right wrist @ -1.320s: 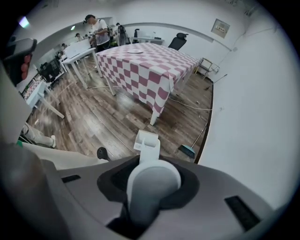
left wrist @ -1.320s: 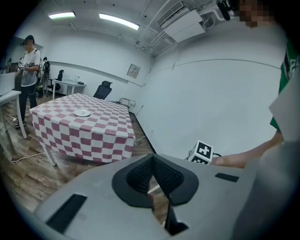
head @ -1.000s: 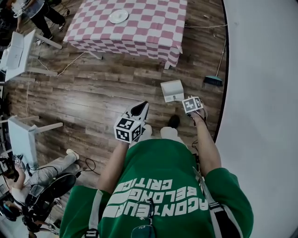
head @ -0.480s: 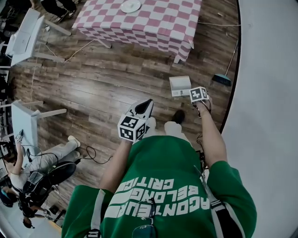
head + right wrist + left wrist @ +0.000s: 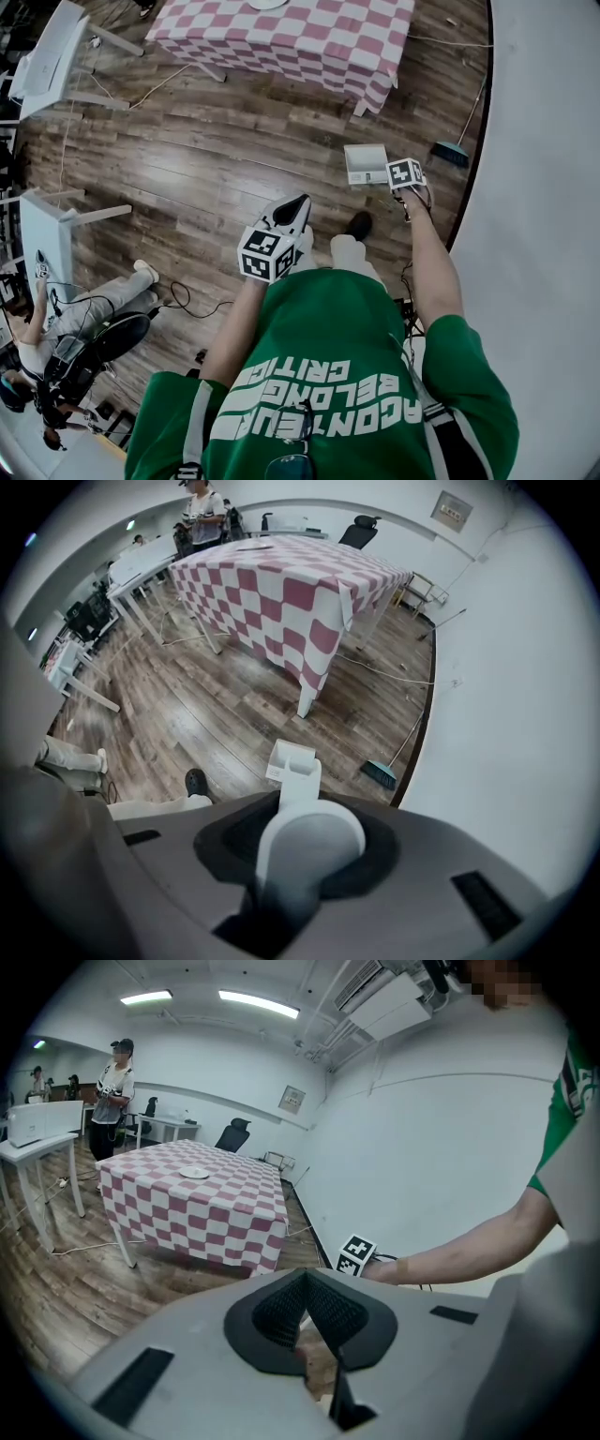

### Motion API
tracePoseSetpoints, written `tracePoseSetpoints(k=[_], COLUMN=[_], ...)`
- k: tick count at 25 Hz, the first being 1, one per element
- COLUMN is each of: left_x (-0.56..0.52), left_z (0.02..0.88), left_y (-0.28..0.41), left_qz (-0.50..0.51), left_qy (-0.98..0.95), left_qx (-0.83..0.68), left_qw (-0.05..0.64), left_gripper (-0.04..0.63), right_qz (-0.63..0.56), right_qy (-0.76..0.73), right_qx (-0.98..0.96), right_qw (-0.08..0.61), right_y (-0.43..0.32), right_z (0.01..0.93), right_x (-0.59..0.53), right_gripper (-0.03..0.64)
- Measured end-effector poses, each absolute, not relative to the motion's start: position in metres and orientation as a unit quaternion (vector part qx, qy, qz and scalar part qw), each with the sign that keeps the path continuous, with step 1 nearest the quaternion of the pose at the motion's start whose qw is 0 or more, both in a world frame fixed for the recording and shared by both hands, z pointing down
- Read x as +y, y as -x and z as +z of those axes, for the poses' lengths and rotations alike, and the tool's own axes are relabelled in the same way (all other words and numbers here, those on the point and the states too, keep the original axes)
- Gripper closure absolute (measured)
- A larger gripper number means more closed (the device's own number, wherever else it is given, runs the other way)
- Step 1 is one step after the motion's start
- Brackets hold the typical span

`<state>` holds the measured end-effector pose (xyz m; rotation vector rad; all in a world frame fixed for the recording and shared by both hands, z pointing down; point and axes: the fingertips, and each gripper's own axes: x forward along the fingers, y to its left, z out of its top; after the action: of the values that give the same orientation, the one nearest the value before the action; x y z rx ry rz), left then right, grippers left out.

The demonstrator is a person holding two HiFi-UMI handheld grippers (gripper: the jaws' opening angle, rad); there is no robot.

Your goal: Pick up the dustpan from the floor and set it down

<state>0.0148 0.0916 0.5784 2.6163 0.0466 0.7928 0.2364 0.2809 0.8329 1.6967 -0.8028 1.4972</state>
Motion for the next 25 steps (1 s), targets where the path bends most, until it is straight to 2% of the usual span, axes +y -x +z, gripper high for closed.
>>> tracePoseSetpoints(k=[6, 13, 25], left_x=[0.094, 0.095, 0.123], left_z=[0.578, 0.576, 0.562], left_y=[-0.012, -0.012, -0.044], left_qz=[0.283, 0.279, 0.25], left_qy=[-0.937, -0.939, -0.948], left_qx=[0.013, 0.002, 0.006], left_qw=[0.204, 0.2, 0.197], left_gripper=[0.6, 0.6, 0.6], right_qz=[0.589, 0.586, 0.478], right_qy=[-0.65, -0.663, -0.761], right_qx=[-0.321, -0.341, -0.403], right_qw=[0.356, 0.319, 0.176], right_y=[-0.238, -0.237, -0.229], right_z=[0.831, 0.811, 0.67], right_x=[0.28, 0.278, 0.308], right_gripper=[0.499, 0.451, 0.431])
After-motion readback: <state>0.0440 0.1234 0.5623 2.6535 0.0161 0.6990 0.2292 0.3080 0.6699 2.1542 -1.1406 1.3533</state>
